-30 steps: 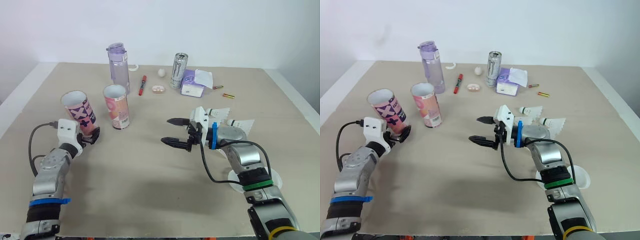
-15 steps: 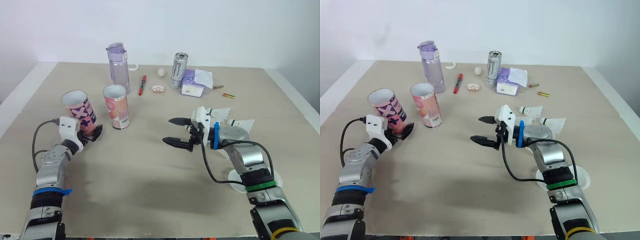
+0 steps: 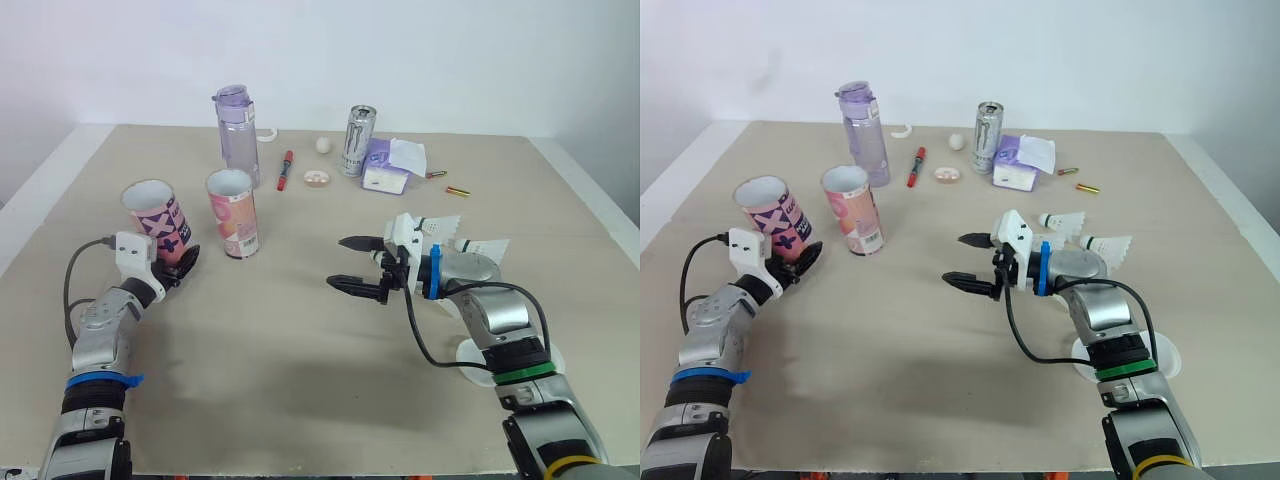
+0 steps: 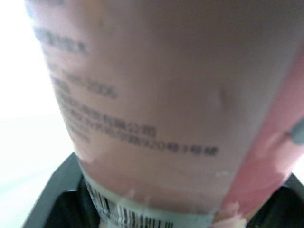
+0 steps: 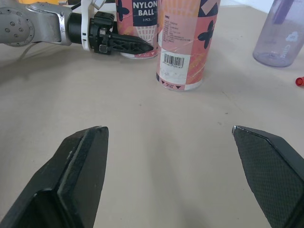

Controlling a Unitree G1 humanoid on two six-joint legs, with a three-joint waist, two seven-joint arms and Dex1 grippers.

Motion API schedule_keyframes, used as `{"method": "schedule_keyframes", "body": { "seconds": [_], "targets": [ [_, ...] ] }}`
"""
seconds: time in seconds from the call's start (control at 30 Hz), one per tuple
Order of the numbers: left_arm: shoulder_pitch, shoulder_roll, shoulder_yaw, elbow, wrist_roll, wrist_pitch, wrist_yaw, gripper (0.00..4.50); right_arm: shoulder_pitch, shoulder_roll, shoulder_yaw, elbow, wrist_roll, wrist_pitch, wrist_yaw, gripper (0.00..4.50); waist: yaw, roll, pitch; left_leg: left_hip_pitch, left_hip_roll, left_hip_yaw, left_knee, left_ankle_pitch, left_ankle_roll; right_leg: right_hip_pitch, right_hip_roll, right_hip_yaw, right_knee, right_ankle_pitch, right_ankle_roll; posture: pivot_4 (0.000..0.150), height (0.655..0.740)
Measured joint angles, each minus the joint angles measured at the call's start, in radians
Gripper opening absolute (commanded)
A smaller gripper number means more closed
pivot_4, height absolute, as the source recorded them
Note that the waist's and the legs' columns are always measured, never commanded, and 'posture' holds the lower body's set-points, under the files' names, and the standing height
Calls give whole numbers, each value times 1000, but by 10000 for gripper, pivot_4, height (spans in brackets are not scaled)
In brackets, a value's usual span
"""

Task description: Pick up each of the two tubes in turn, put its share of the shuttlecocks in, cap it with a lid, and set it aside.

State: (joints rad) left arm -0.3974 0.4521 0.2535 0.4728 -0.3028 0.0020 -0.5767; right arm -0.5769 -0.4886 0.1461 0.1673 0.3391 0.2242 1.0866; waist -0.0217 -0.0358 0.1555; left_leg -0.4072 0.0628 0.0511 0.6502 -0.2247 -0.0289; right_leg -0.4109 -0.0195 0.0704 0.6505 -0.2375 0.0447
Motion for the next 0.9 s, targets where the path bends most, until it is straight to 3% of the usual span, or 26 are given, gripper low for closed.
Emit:
{"method": "schedule_keyframes", "body": {
  "seconds": [0.37,0.67,0.9],
  "targets": [
    [44,71,-1,-32,14,-3,-44,29328,30,0,-10,-49,19,27,-17,45000,-1,0,0,0,0,0,-1,0,0,-1,0,0,0,0,0,1500,7400],
    [201,170,-65,-314,14,71,-201,29328,79,-2,-54,-164,106,69,-2,45000,0,0,0,-1,1,1,-2,0,0,-2,-1,0,0,-1,-1,1500,7400],
    [219,310,-206,-570,11,241,-368,29328,280,-77,-160,-390,170,156,-70,45000,4,0,1,-1,-2,1,-6,0,0,-3,-3,0,-1,-5,0,1500,7400]
  ]
}}
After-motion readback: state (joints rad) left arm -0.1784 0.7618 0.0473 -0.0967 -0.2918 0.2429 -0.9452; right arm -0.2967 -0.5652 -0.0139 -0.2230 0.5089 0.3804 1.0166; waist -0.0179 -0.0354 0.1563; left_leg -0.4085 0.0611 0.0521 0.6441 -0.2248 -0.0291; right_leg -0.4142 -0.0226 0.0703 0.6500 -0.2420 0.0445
